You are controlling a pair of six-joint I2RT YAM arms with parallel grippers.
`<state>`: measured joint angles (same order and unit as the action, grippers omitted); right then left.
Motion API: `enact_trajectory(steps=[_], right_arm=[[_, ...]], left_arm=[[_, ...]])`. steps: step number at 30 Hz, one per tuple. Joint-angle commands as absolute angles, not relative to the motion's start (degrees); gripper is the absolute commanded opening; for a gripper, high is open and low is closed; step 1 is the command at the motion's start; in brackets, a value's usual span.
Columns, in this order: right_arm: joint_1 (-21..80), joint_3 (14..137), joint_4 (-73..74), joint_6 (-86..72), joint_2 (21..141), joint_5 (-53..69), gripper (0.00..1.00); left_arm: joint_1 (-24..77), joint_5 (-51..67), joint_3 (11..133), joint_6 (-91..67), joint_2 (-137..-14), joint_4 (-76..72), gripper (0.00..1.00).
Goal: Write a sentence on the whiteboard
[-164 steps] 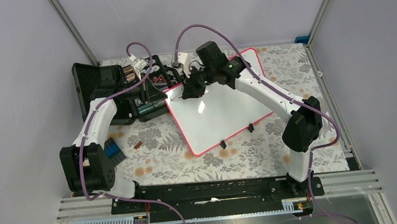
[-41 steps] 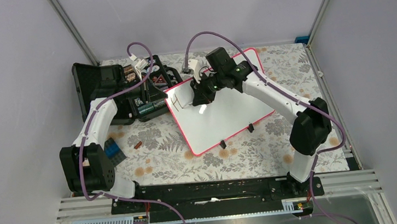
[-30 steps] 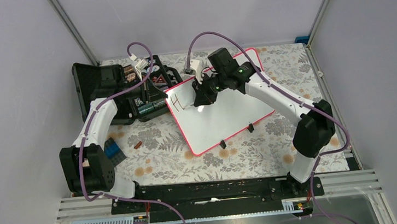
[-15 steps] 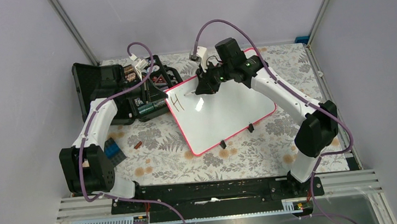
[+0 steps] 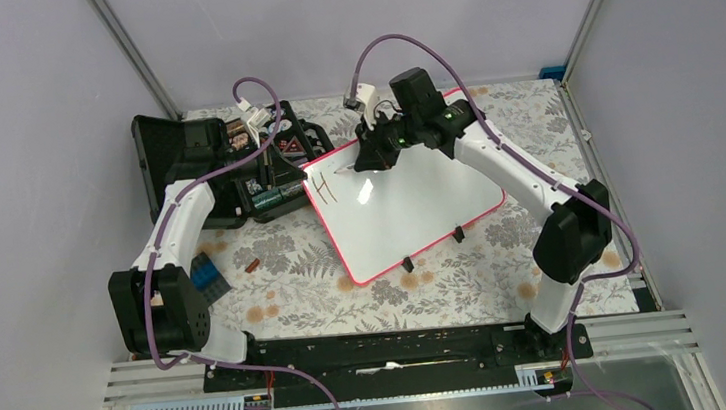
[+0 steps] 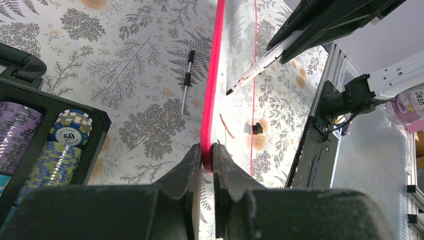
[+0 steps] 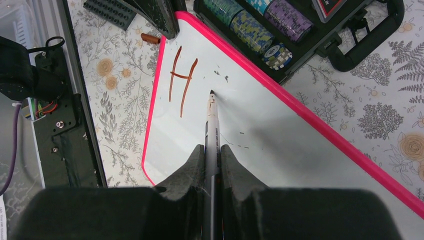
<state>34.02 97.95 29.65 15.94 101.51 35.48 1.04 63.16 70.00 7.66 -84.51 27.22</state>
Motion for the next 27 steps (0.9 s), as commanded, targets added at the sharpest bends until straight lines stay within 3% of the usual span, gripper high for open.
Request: enact_trajectory(steps=[1, 27], right_arm=[[34.4, 101.5, 28.7, 15.4, 102.4, 36.1, 0.00], [35.9, 93.9, 29.9, 18.5, 98.9, 35.2, 0.00]], left_arm=[[2.4, 63.2, 70.2, 10.1, -83.4, 25.1, 0.00], [2.4, 62.8, 70.2, 10.0, -83.7, 25.2, 0.00]])
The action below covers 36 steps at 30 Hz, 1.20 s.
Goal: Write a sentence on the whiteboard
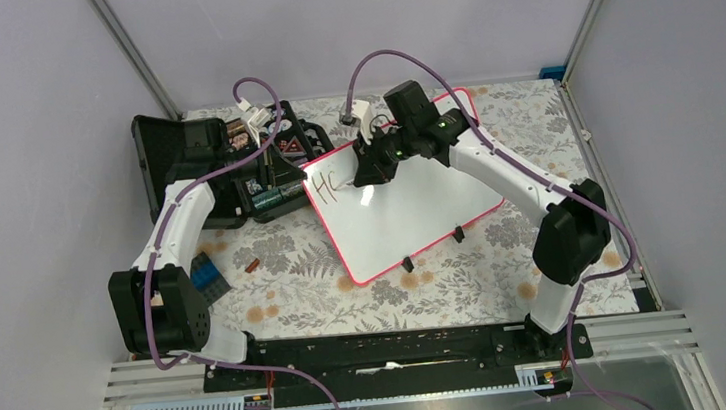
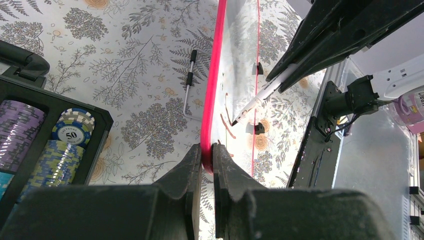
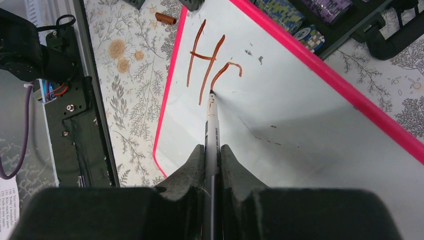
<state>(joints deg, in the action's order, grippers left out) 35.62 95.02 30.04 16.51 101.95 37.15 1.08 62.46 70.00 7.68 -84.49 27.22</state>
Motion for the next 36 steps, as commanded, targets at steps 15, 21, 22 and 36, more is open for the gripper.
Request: enact_trajectory(steps=[15, 21, 22, 36], right_arm=[[33.1, 96.2, 30.7, 19.4, 98.1, 33.5, 0.00], [33.1, 99.4, 30.7, 18.3, 100.5, 33.9, 0.00], [33.1, 99.9, 30.7, 18.1, 100.8, 34.0, 0.00], [34.5, 103.2, 32.1, 18.0, 103.5, 34.8, 0.00]], left_arm=[[2.4, 62.8, 70.2, 10.0, -83.6, 25.2, 0.00], [2.5, 63.0, 70.1, 9.9, -83.6, 25.1, 0.00], [2.5, 62.9, 70.1, 9.9, -83.6, 25.1, 0.00], [2.5, 62.7, 69.9, 10.1, -83.2, 25.2, 0.00]])
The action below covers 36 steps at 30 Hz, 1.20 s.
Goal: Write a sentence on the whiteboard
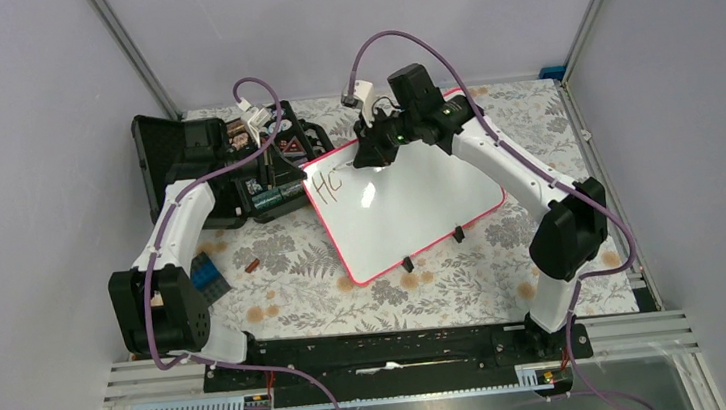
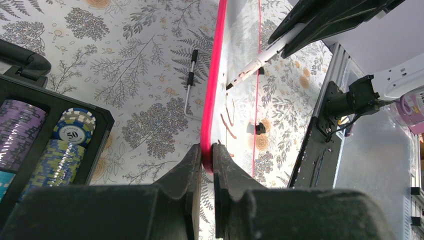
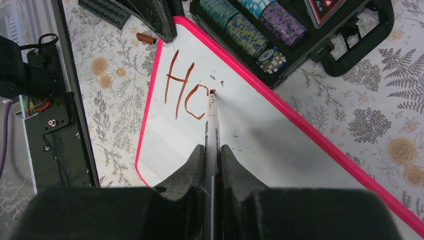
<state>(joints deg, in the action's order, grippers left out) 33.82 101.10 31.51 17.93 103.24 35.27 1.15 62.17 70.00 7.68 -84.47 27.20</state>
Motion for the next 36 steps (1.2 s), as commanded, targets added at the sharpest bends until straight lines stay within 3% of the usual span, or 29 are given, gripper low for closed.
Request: enact_trajectory(steps=[1, 21, 36], right_arm=[[34.5, 103.2, 32.0, 18.0, 103.6, 34.6, 0.00], [33.8, 96.6, 32.0, 19.6, 99.9, 32.6, 0.00], [32.0, 98.9, 31.8, 17.9, 96.8, 39.0, 0.00]], left_arm=[[2.5, 62.7, 69.9, 10.2, -83.2, 25.2, 0.00], [2.5, 62.6, 70.0, 10.1, -83.0, 25.2, 0.00], [2.5, 62.5, 70.0, 10.1, -83.1, 25.3, 0.00]])
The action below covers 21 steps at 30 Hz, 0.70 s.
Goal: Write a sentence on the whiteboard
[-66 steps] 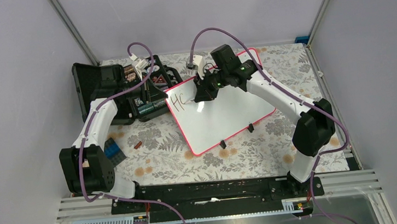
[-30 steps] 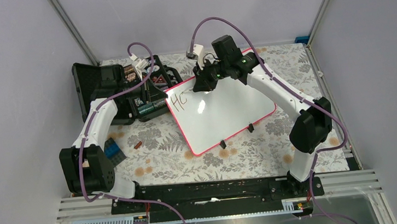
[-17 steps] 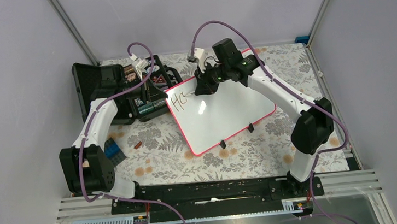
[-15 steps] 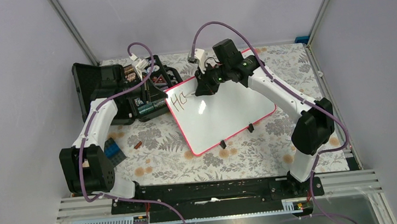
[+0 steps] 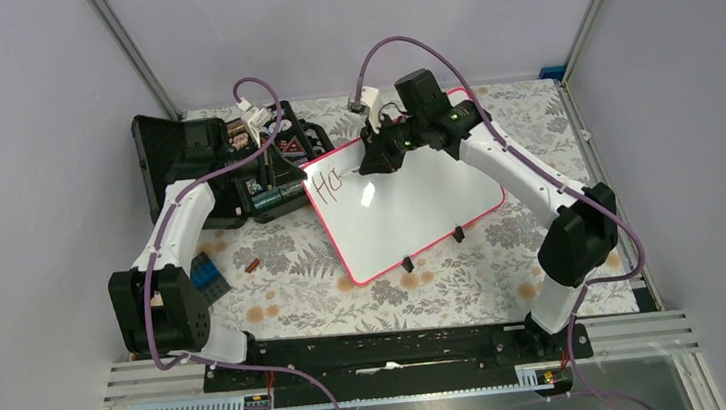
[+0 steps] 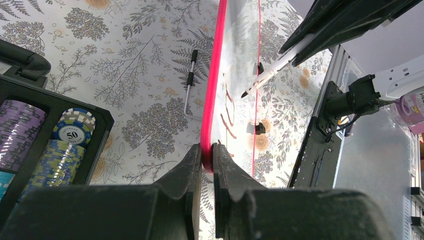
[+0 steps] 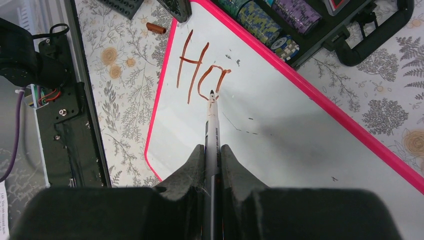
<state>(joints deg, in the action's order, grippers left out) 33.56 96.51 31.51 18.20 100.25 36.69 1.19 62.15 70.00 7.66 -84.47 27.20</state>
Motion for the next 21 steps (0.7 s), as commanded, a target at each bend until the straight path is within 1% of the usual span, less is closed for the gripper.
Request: enact_trajectory(steps=[1, 7, 21], right_arm=[[31.6, 99.0, 31.8, 18.0, 96.8, 38.9, 0.00], [31.2, 98.7, 31.8, 19.0, 97.9, 36.8, 0.00], [31.2, 102.4, 31.9, 18.5, 101.7, 36.9, 0.00]], left_arm=[[2.5, 62.5, 70.0, 10.1, -83.1, 25.4, 0.00], [2.5, 62.5, 70.1, 10.1, -83.2, 25.4, 0.00], [2.5, 62.6, 70.1, 10.3, -83.4, 25.4, 0.00]])
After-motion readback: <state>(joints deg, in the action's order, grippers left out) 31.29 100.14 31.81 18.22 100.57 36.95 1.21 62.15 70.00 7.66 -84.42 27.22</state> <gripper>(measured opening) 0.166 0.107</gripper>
